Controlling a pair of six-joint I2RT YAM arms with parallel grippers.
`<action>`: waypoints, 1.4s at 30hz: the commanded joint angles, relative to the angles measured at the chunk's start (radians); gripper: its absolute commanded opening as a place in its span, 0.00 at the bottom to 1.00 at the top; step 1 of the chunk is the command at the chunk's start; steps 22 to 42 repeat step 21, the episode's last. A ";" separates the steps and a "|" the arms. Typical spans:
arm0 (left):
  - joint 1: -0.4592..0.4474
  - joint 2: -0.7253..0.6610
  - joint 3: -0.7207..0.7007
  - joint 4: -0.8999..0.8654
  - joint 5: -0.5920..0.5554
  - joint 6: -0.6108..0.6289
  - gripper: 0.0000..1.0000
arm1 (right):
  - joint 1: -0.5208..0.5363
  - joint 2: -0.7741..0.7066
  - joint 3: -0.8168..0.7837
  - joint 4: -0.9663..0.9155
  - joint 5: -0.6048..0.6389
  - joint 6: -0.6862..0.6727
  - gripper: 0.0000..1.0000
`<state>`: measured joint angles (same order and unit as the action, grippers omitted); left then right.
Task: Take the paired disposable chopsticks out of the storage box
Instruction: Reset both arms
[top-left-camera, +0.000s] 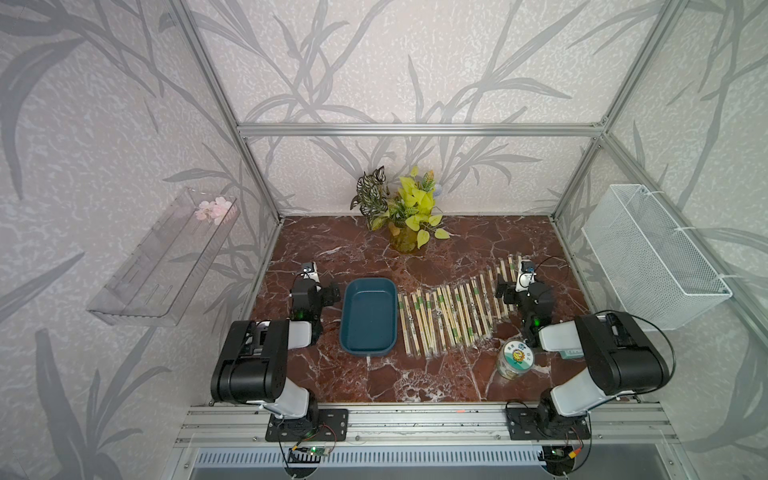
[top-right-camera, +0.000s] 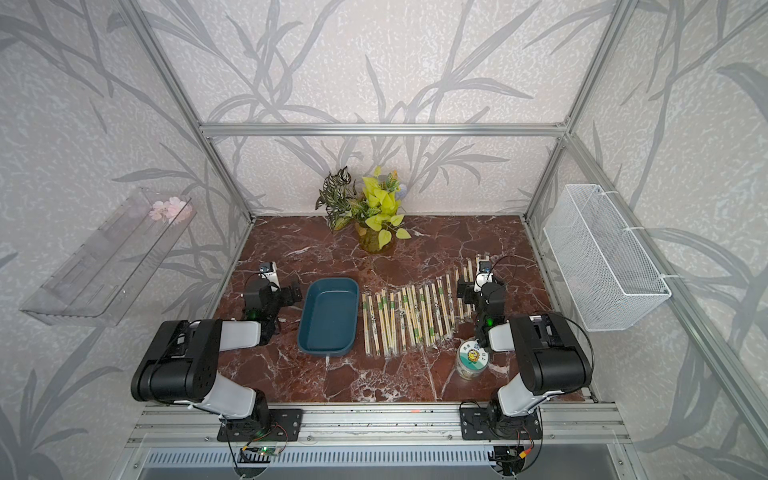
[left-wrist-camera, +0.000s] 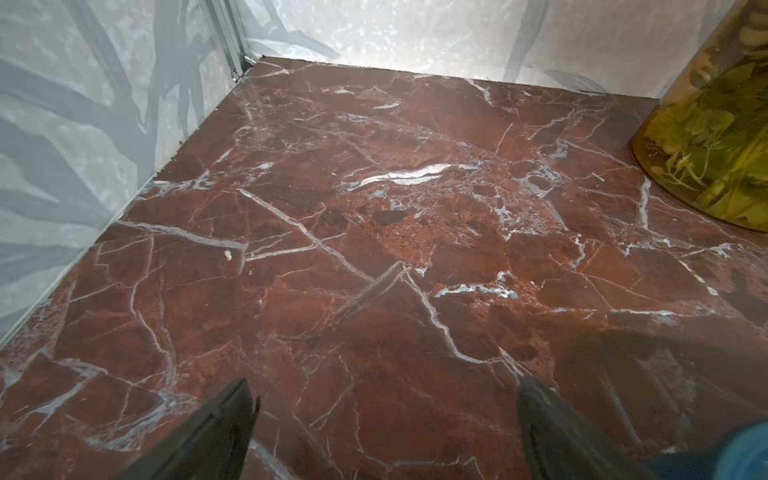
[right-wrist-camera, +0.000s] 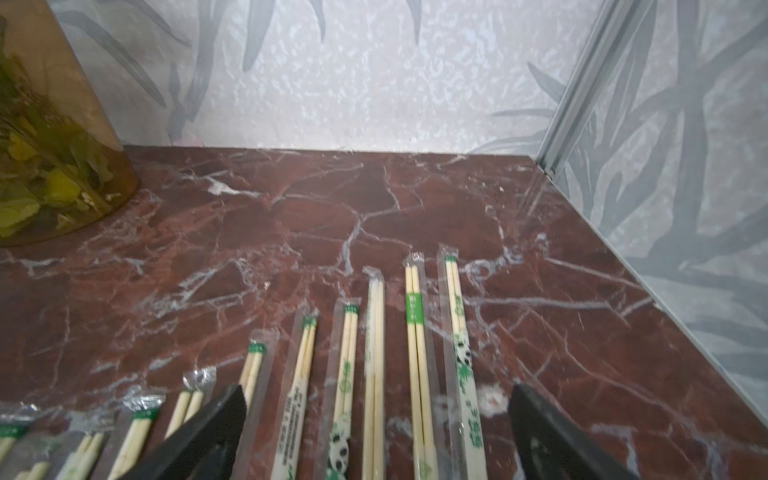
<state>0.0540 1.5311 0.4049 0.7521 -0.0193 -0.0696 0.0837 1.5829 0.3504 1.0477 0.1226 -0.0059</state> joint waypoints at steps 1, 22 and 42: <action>0.003 -0.005 0.010 0.048 0.007 0.024 1.00 | 0.009 0.002 0.002 -0.031 0.012 -0.024 0.99; 0.004 -0.005 0.012 0.045 0.007 0.024 1.00 | 0.023 0.002 0.006 -0.040 0.022 -0.040 0.99; 0.004 -0.005 0.012 0.045 0.007 0.024 1.00 | 0.023 0.002 0.006 -0.040 0.022 -0.040 0.99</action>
